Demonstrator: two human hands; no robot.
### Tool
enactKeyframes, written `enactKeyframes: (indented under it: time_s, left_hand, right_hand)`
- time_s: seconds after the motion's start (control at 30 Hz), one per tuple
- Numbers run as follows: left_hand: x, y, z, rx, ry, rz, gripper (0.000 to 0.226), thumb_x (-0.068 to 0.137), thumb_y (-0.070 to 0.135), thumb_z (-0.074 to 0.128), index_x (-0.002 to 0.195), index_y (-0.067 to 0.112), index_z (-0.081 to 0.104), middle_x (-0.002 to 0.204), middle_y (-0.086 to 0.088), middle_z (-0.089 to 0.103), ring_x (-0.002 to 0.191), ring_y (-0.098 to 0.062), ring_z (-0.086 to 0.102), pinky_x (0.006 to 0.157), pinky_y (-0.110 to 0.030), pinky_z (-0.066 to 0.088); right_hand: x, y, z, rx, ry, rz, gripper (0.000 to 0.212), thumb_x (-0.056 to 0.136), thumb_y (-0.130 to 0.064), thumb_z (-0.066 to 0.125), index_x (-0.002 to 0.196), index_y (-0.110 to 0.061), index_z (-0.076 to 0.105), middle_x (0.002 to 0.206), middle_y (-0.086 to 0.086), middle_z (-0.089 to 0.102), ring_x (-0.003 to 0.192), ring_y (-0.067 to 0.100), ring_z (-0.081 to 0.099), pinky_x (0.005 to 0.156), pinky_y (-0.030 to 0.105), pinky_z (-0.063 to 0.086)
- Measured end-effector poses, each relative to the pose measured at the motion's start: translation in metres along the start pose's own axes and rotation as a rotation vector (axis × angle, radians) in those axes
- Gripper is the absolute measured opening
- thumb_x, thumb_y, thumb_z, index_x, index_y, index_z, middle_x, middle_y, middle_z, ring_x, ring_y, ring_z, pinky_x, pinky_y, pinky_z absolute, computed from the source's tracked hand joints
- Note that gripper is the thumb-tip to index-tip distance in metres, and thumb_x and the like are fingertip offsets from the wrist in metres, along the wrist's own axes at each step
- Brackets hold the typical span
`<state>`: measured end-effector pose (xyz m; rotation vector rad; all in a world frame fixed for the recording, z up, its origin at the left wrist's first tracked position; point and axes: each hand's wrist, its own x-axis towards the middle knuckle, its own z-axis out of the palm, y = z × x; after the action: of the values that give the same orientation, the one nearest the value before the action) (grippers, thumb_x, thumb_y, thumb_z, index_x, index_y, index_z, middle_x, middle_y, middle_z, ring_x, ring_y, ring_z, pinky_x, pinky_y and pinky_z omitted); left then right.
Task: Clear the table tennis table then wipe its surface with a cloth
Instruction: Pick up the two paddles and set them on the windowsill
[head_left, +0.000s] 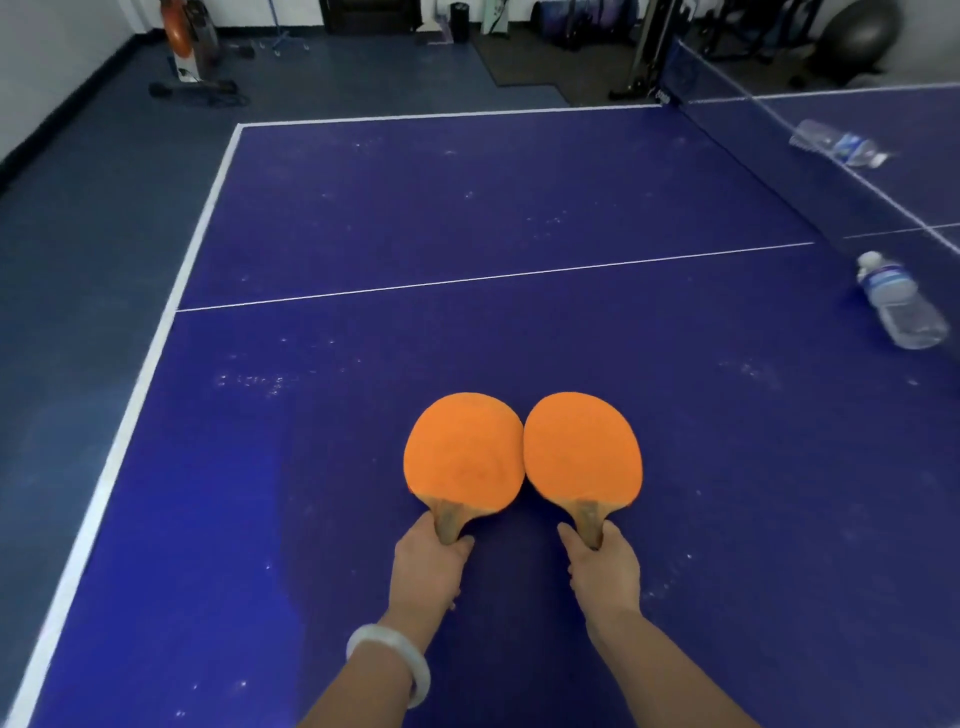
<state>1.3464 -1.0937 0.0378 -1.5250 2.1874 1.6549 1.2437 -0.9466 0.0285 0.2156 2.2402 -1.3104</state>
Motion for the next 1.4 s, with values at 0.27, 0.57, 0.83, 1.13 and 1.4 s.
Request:
enactKeyframes:
  time_s: [0.27, 0.57, 0.83, 1.13, 1.4]
  left_hand:
    - [-0.060, 0.037, 0.044, 0.077, -0.228, 0.170, 0.002, 0.090, 0.010, 0.053, 0.089, 0.010, 0.051, 0.073, -0.005, 0.055, 0.050, -0.016, 0.051, 0.042, -0.025, 0.046]
    - [-0.165, 0.053, 0.128, 0.251, -0.417, 0.318, 0.008, 0.089, 0.007, 0.048, 0.094, 0.012, 0.053, 0.075, -0.007, 0.056, 0.052, -0.016, 0.052, 0.042, -0.025, 0.046]
    - [-0.351, 0.023, 0.279, 0.367, -0.692, 0.431, 0.007, 0.089, 0.011, 0.050, 0.093, 0.015, 0.054, 0.071, -0.007, 0.056, 0.051, -0.018, 0.049, 0.041, -0.023, 0.040]
    - [-0.565, -0.035, 0.422, 0.680, -1.045, 0.682, 0.008, 0.090, 0.011, 0.052, 0.096, 0.017, 0.053, 0.067, -0.006, 0.053, 0.047, -0.019, 0.049, 0.041, -0.024, 0.040]
    - [-0.725, -0.098, 0.509, 0.972, -1.461, 0.911, 0.016, 0.093, 0.013, 0.050, 0.104, 0.023, 0.054, 0.069, -0.005, 0.055, 0.050, -0.016, 0.049, 0.043, -0.024, 0.042]
  right_hand:
    - [-0.047, 0.032, -0.073, 0.165, 0.187, 0.017, 0.033, 0.091, -0.024, 0.063, 0.069, -0.013, 0.041, 0.060, 0.002, 0.042, 0.056, 0.016, 0.036, 0.051, 0.031, 0.034]
    - [-0.116, 0.095, -0.203, 0.323, 0.396, 0.044, 0.025, 0.090, -0.016, 0.056, 0.071, -0.012, 0.041, 0.062, 0.002, 0.040, 0.057, 0.015, 0.035, 0.051, 0.029, 0.033]
    - [-0.249, 0.238, -0.368, 0.367, 0.666, 0.128, 0.024, 0.089, -0.011, 0.051, 0.070, -0.013, 0.037, 0.063, -0.001, 0.037, 0.055, 0.013, 0.030, 0.048, 0.024, 0.027]
    - [-0.412, 0.408, -0.498, 0.583, 1.062, 0.380, 0.019, 0.082, -0.008, 0.047, 0.069, -0.013, 0.035, 0.063, -0.002, 0.036, 0.055, 0.014, 0.029, 0.049, 0.025, 0.026]
    - [-0.541, 0.515, -0.533, 0.830, 1.384, 0.579, 0.022, 0.083, -0.006, 0.048, 0.069, -0.015, 0.033, 0.060, -0.003, 0.033, 0.053, 0.013, 0.025, 0.048, 0.024, 0.023]
